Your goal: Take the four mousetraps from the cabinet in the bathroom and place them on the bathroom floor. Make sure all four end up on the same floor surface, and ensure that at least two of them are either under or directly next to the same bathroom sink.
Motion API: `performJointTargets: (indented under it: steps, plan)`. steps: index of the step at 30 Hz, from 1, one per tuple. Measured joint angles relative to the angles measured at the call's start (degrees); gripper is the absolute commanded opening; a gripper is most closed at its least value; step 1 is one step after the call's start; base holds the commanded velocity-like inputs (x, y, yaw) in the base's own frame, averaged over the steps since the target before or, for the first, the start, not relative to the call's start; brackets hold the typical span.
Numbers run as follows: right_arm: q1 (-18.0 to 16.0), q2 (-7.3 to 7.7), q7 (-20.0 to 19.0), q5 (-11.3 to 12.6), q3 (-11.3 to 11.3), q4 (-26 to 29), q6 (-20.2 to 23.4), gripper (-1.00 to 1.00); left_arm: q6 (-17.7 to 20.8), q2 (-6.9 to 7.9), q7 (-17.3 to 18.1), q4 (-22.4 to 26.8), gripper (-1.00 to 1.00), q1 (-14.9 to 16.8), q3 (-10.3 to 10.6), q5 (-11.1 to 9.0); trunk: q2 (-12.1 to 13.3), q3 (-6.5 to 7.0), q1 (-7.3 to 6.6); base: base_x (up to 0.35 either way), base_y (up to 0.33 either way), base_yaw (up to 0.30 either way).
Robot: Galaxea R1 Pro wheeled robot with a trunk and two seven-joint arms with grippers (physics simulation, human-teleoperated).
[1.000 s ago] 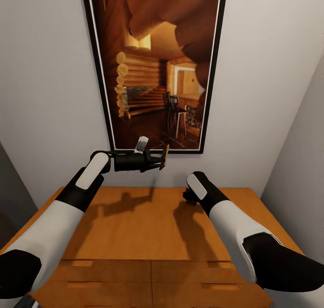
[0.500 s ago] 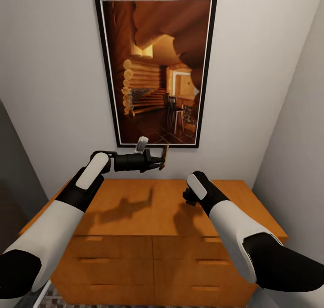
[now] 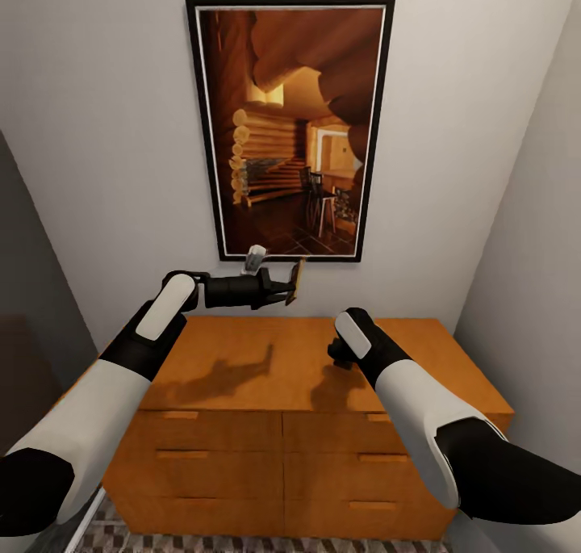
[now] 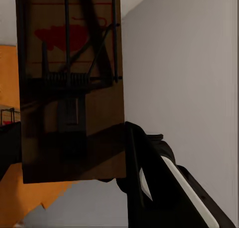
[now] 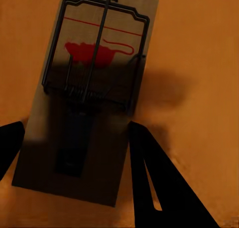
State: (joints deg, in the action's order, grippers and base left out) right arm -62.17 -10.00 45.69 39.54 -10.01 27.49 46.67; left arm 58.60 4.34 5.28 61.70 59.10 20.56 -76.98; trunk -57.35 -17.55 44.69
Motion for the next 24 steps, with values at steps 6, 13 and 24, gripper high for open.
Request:
performJointTargets:
  steps: [6, 13, 24]
  plan:
    - [0.0, 0.0, -0.03, -0.01, 0.0, 0.01, 0.01, -1.0, 0.0, 0.0, 0.0, 0.0, -1.0, 0.0, 0.0, 0.03, 0.0, 0.32, 0.0, -0.225, 0.214, 0.14]
    - [0.0, 0.0, -0.02, -0.04, 0.0, 0.01, 0.02, -1.0, 0.0, 0.0, -0.07, -0.02, -1.0, 0.0, 0.0, 0.07, 0.0, 0.77, 0.01, -0.251, 0.207, 0.153]
    - [0.0, 0.0, 0.02, 0.08, 0.0, 0.0, -0.01, -1.0, -0.08, -0.16, -0.74, -1.66, -1.0, 0.0, 0.31, 0.21, 0.0, 0.91, 0.0, -0.261, 0.162, 0.026]
